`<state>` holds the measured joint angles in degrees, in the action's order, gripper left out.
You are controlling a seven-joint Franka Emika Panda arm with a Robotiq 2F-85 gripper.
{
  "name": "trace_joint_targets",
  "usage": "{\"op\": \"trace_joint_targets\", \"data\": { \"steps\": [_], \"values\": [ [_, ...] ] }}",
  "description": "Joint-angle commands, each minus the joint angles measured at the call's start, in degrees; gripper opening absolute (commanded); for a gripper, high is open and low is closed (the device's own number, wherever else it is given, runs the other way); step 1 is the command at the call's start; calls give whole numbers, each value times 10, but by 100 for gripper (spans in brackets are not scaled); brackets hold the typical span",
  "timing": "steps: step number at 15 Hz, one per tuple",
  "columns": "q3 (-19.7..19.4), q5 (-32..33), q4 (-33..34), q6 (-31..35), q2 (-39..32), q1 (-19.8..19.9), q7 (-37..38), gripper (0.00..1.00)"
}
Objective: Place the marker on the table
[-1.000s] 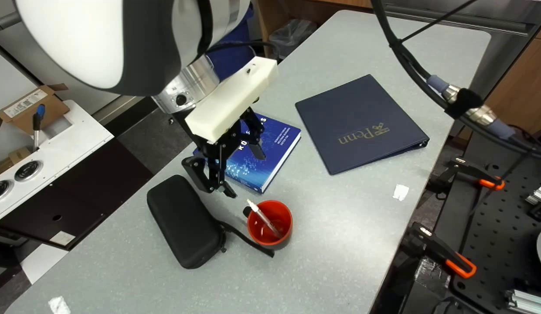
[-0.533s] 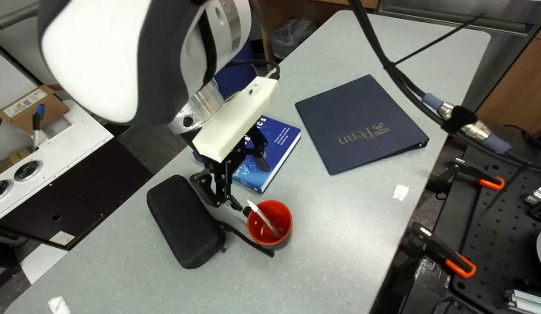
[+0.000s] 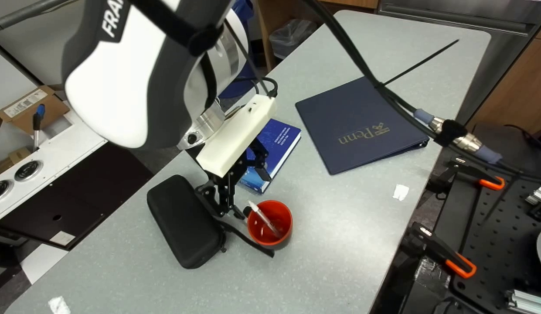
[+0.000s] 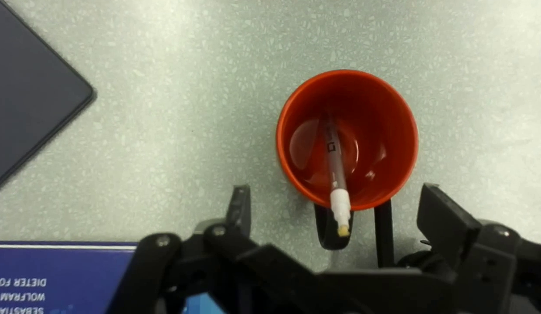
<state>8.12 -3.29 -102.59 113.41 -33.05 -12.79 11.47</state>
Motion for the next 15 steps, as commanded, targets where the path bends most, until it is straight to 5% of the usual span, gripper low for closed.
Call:
{"op": "trace_joint_targets", "data": {
  "steps": [1, 3, 4, 5, 8, 15],
  "values": [
    [-6, -2, 26, 11, -21, -8, 11, 100],
    [-5, -3, 32, 13, -27, -9, 11, 100],
    [-5, -4, 34, 12, -30, -9, 12, 92],
    [-5, -6, 37, 12, -32, -9, 11, 74],
    [-4, -7, 43, 10, -36, -9, 12, 49],
    [-4, -9, 50, 1, -36, -9, 13, 0]
  ]
}}
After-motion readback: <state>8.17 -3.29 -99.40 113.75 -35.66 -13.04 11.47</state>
